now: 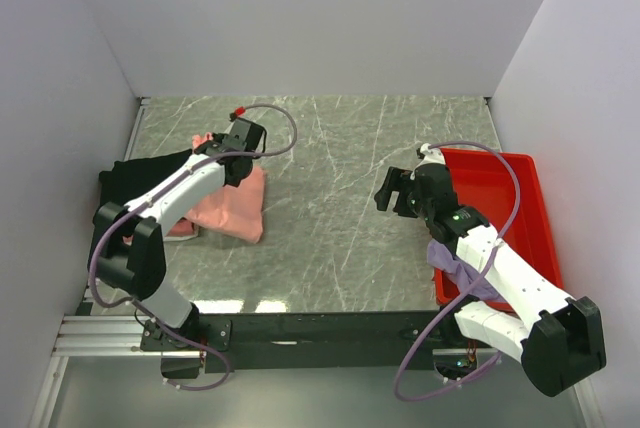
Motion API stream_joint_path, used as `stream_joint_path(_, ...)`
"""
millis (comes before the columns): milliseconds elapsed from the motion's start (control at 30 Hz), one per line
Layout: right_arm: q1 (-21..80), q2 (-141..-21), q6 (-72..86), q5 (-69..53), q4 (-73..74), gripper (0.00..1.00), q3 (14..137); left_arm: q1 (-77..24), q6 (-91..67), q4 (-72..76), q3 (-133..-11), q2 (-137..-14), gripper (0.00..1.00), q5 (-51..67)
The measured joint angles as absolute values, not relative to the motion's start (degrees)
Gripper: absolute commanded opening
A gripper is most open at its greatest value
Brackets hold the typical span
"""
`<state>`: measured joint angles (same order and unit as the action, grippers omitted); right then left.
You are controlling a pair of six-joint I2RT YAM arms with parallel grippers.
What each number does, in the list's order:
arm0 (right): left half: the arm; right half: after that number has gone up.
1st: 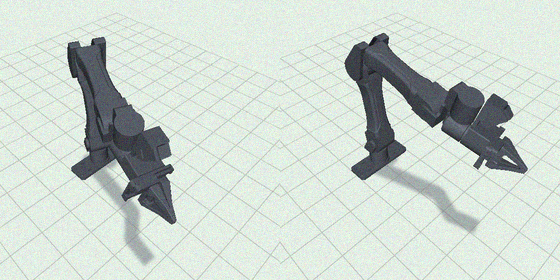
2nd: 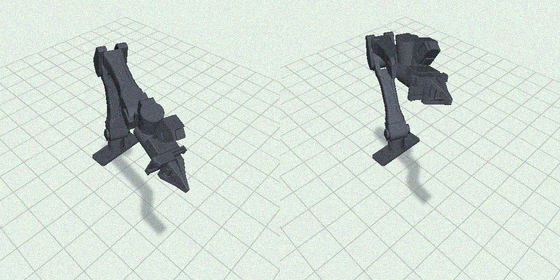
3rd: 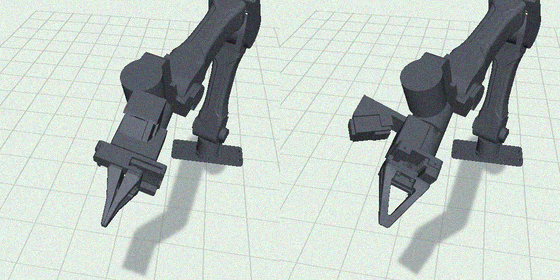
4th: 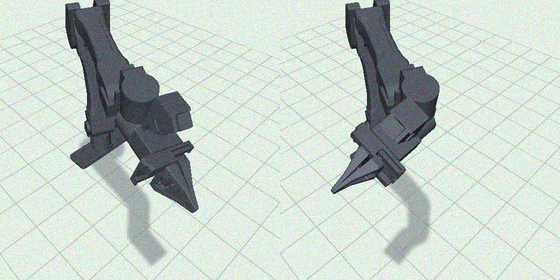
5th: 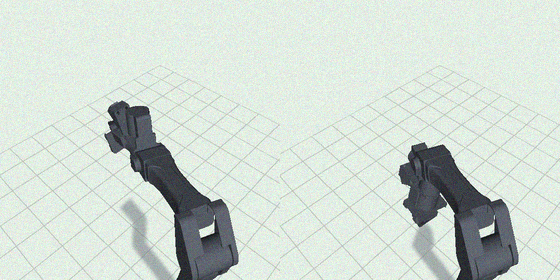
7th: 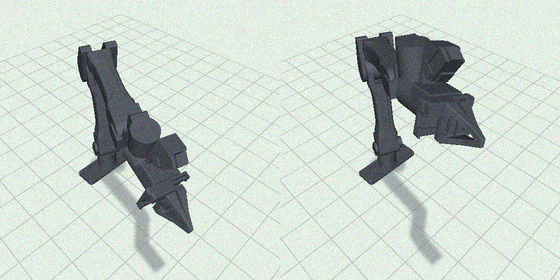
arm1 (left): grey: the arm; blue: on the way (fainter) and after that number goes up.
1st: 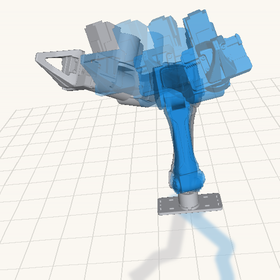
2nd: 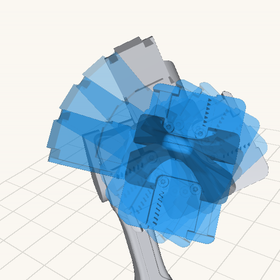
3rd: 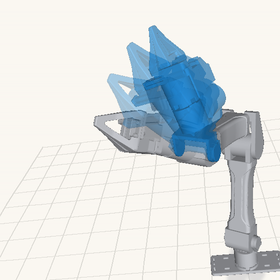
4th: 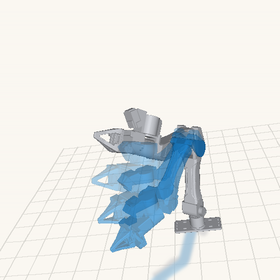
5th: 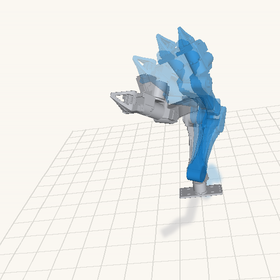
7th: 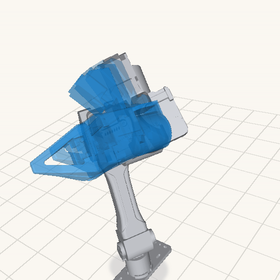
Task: Fold and stack the t-shirts
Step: Neatly place the folded tshirt to the corner
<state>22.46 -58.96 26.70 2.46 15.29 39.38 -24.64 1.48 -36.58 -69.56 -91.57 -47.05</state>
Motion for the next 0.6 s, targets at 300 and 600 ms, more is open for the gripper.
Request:
stream_joint_path(300, 22.4, -59.0, 26.5, 2.8, 15.6, 0.91, 39.4, -23.6, 4.3, -39.4, -72.7, -88.8, 0.01, -49.8)
stream_joint_path(600, 22.2, -59.5, 26.4, 3.0, 15.8, 0.91, 39.5, -21.5, 7.3, -41.4, -76.0, -86.0, 0.01, -52.5)
